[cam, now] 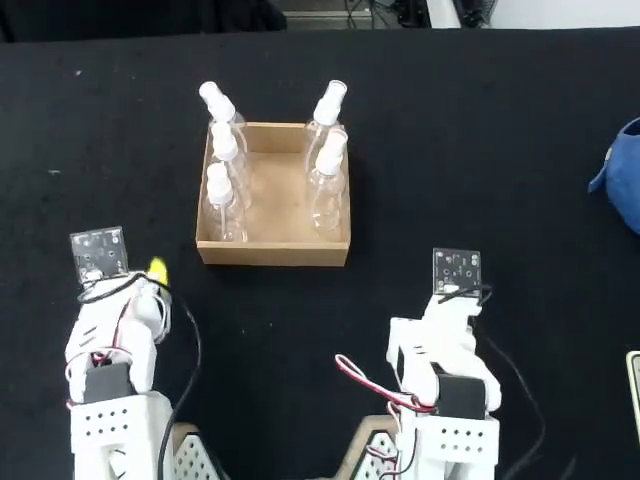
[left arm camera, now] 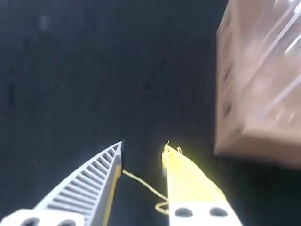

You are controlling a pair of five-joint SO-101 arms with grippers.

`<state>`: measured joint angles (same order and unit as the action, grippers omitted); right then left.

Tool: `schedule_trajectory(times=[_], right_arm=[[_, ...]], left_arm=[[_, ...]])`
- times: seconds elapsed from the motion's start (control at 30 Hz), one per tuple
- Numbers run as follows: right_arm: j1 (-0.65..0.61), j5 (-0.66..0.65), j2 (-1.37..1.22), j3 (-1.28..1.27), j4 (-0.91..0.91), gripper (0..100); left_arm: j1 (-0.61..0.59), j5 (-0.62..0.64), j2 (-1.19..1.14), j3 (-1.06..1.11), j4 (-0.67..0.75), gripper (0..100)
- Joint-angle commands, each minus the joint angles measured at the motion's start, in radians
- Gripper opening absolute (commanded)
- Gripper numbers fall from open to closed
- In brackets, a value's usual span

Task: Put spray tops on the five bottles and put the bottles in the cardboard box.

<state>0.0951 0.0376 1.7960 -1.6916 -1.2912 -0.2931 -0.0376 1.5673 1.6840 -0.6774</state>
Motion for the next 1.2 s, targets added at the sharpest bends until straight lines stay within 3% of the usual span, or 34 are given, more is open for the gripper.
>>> schedule_trajectory(times=[0.0, 0.7, 0.97, 1.17], right_arm=[[0.026, -0.002, 0.085, 0.008, -0.008, 1.1], [0.014, -0.002, 0.102, 0.008, -0.014, 1.1], [0.005, -0.002, 0.102, 0.008, -0.014, 1.1], [0.005, -0.002, 0.102, 0.008, -0.014, 1.1]], left_arm=[[-0.031, -0.006, 0.014, 0.024, -0.209, 3], [-0.019, -0.003, 0.017, 0.024, -0.265, 3], [0.085, -0.003, 0.262, 0.016, -0.265, 3], [0.196, 0.000, 0.244, 0.016, -0.321, 3]])
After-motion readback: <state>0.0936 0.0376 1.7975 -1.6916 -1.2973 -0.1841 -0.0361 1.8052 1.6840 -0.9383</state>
